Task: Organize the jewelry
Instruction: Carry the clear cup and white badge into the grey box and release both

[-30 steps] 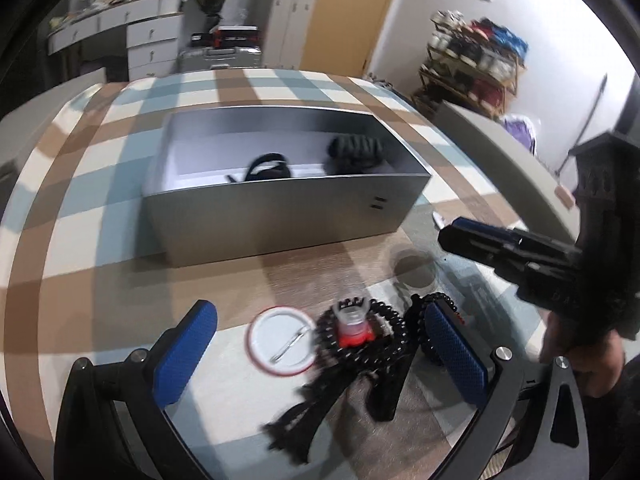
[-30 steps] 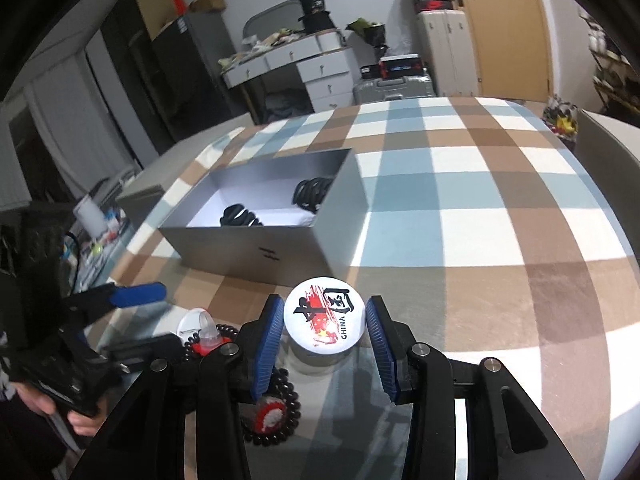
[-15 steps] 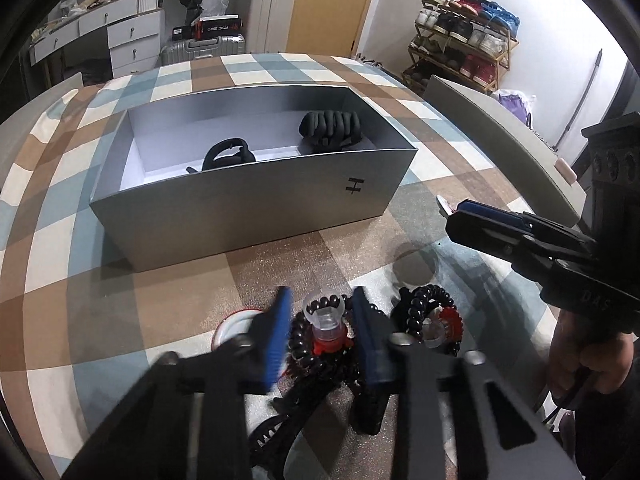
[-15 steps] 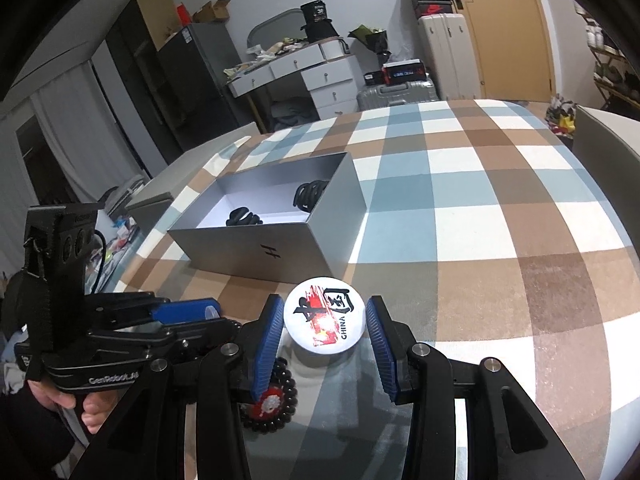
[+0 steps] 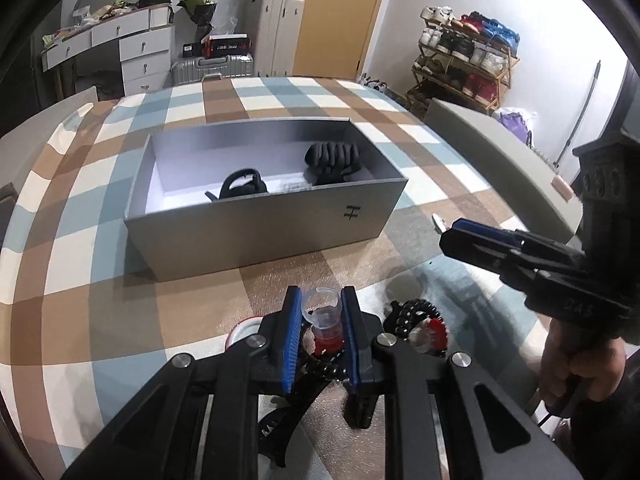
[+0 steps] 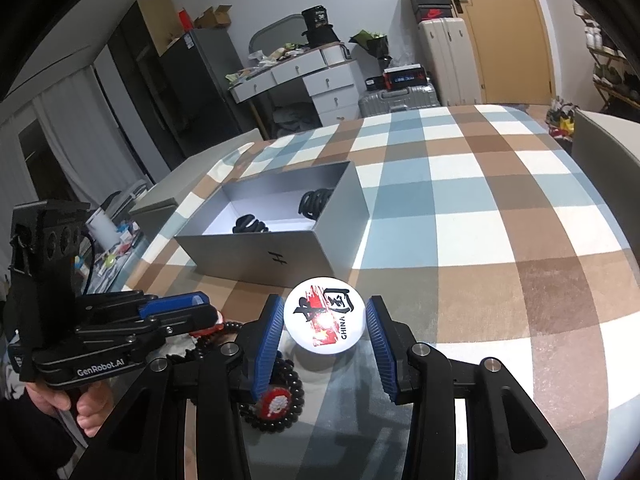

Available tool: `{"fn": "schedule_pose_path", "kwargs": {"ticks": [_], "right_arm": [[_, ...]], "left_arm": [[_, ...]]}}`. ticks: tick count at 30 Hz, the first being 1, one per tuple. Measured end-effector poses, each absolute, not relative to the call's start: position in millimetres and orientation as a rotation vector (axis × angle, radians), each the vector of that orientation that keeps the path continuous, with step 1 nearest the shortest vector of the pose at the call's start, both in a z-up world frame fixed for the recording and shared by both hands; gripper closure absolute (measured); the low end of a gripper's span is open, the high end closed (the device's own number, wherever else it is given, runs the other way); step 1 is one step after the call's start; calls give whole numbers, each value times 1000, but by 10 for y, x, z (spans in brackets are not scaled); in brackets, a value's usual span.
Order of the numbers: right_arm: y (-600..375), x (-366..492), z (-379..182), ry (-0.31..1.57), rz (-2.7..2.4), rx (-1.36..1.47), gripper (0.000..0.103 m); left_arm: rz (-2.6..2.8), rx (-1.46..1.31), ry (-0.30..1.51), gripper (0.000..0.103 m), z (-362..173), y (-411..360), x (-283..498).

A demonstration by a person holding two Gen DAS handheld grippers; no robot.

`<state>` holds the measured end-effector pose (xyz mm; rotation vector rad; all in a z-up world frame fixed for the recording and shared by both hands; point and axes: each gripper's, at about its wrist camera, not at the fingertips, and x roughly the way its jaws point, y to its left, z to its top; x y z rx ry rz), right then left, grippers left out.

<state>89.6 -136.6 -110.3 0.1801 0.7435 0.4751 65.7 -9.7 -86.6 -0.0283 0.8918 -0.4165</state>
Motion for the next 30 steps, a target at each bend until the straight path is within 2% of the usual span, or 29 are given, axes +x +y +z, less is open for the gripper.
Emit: {"fn": "schedule_pose_path", "kwargs": {"ticks": [21,30], "right_arm": [[-1114,1035,-435,600,566,167,61],[-850,1352,-349,596,618,155,61]], "left_arm": [[-359,-98,751,89,-409,264,892],[-341,-100,726,89,-379,408,1151]]}}
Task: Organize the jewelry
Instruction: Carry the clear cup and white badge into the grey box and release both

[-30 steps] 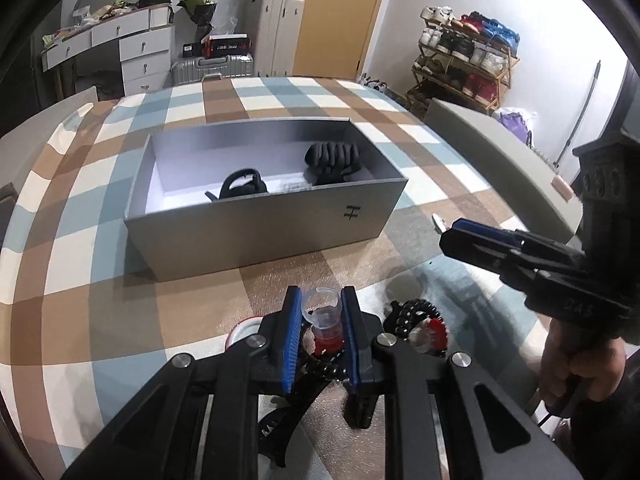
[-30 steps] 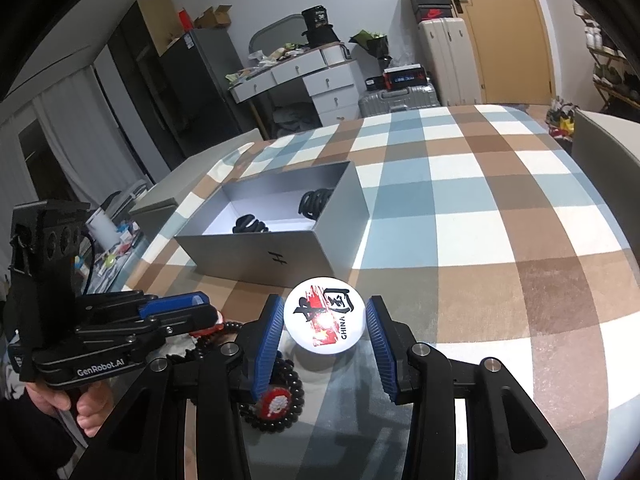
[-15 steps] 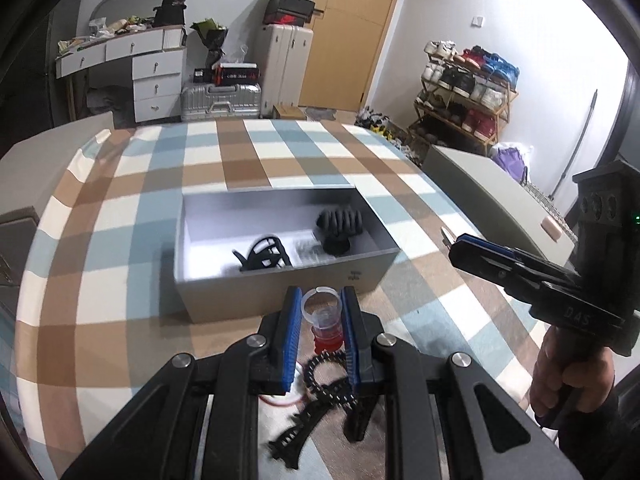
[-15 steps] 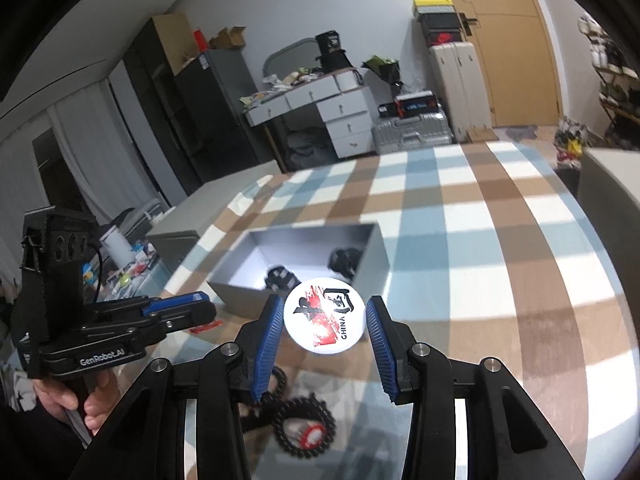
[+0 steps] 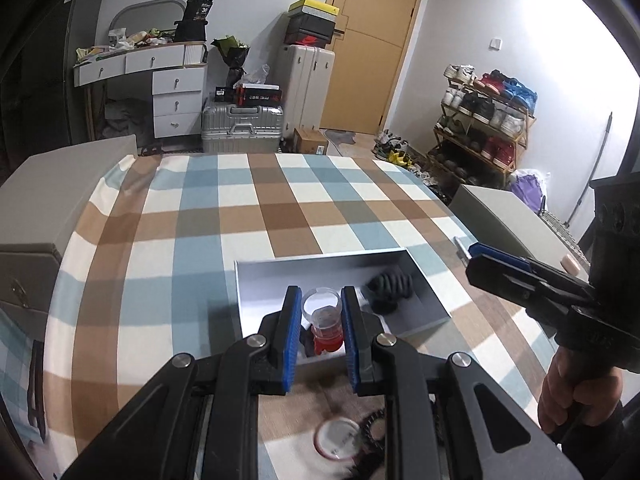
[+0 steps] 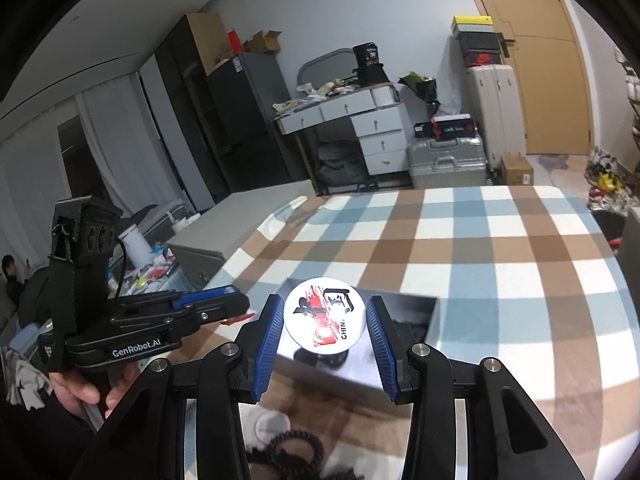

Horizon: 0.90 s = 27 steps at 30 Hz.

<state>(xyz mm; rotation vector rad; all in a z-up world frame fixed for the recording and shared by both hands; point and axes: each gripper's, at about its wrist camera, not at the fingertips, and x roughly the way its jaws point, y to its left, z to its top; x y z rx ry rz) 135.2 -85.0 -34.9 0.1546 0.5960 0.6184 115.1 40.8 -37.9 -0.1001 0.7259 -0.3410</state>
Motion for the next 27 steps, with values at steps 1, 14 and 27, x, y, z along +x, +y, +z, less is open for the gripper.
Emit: {"fn": "schedule_pose_path", "kwargs": {"ticks": [1,14,27], "right_arm": [[-824,1396,-355,600,623,154,61],[-573,1906,-643,700,650,154,61],[-574,2023,-821,741,651,167,61]], "left_arm": [[-342,-101,730,89,-404,412,1202],[-377,-124,798,89,-585,397,1519],[-392,-119,833,89,-676,379,1637]]}}
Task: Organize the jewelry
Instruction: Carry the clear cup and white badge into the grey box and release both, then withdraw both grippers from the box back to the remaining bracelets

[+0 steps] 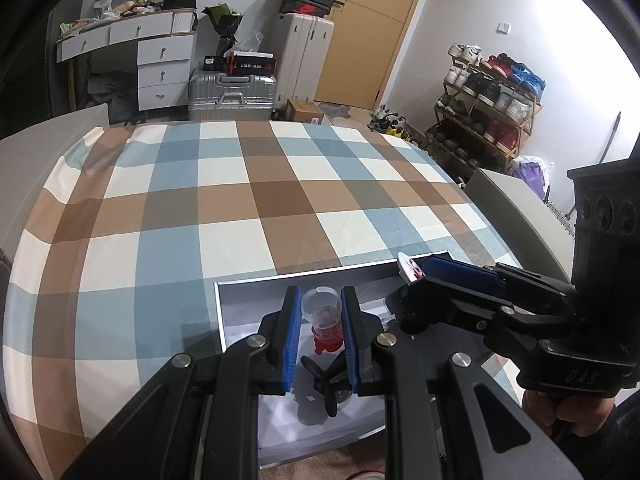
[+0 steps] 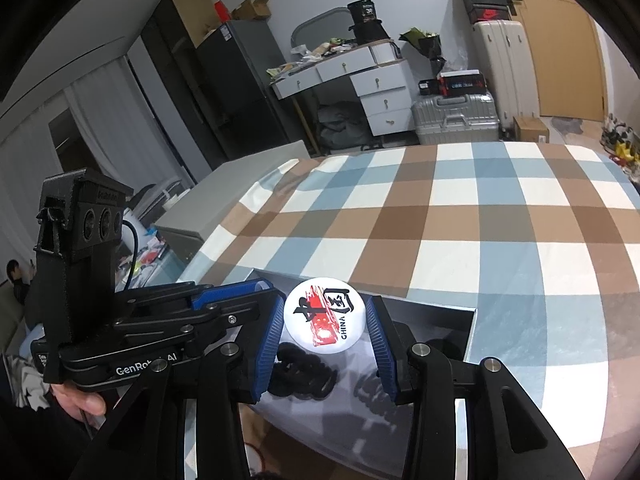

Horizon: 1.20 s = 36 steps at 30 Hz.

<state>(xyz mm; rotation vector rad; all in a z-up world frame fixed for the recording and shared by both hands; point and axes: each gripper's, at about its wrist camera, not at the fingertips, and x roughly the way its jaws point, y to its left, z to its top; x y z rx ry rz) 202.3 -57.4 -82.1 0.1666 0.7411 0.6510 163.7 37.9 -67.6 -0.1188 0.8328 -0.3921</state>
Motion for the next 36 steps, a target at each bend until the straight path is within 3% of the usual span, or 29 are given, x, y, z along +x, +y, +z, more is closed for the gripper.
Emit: {"fn": "schedule_pose_path", "kwargs": {"ticks": [11,14,16,18,27,31,34,36], "right_arm": [[-474,2101,-909,791,651,153,60],[-473,2095,-909,786,643,148,50],[-502,2056,-877,758,609,143,33],[-572,1977,-813,713,599,147,33],[-927,1652,-558,600,543,211,18],[-968,1502,-470,570,532,202,13],[-975,1362,-404,549,530,181,10],[-976,1266,-359,534,519,154,9]], "left_arm": [[-415,-130,844,88,-762,385,1740],[-401,-104,851,86,-776,369,1769],[-416,-97,859,74,-778,352,1774],[-414,-94,853,57,-753,352,1745],[-346,-111,734,35,-497,497,1474],[-287,-118,683,32,-398,575,1337],[-194,-106,647,19,-352,639,1215],[-140,-97,621,18,-341,673,1138]]}}
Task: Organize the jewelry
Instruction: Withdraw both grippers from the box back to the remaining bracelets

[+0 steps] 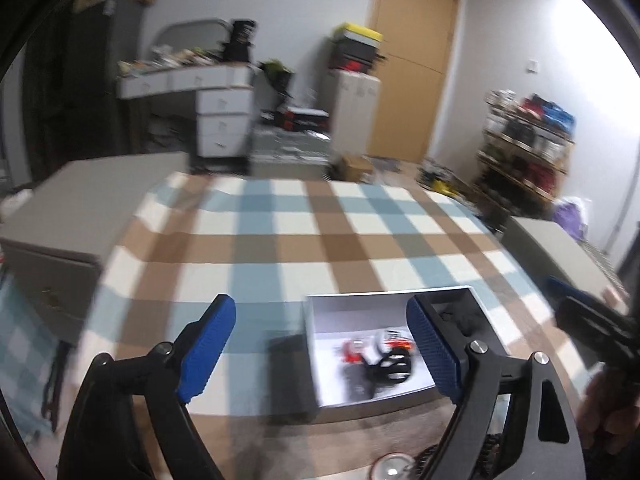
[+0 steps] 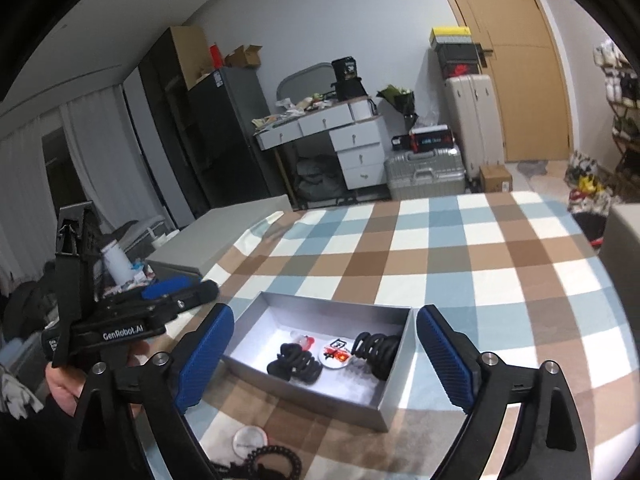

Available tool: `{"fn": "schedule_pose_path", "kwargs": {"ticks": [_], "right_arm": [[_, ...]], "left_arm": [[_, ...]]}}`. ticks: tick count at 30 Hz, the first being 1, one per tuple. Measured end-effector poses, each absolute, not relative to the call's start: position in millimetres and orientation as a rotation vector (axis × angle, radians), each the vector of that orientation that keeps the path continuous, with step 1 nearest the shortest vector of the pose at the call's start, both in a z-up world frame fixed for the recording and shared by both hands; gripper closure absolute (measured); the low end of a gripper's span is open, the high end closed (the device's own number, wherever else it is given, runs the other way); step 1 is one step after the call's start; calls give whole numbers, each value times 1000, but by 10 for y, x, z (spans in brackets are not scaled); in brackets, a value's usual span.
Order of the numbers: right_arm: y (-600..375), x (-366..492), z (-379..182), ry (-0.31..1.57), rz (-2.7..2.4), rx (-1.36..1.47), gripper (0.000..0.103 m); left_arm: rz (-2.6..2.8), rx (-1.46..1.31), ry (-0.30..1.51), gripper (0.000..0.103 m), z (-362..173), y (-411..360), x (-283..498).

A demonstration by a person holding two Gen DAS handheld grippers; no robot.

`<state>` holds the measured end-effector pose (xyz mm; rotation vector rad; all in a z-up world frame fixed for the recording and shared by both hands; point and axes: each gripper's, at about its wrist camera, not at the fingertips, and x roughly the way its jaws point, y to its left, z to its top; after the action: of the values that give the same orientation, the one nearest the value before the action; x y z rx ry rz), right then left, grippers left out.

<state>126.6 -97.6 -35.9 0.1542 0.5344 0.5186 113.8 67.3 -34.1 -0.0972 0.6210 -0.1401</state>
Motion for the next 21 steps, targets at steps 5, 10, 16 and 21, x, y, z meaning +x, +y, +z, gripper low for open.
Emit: {"fn": "schedule_pose_path", "kwargs": {"ticks": [5,10,16,21], "right_arm": [[-1011,1087,-305,507,502,132,3],[-1060,890,-259,471,489,122,0],[-1110,678,-229,433,480,113,0],[-1121,528,-267,427,475,111,0]], "left_arm": [[-67,-85,619,18,-363,725,1006],[35,-61,596,18,-321,722,848],[23,-70,584,9,-289,672,687],[66,-59,555,1,-323,668,559]]}}
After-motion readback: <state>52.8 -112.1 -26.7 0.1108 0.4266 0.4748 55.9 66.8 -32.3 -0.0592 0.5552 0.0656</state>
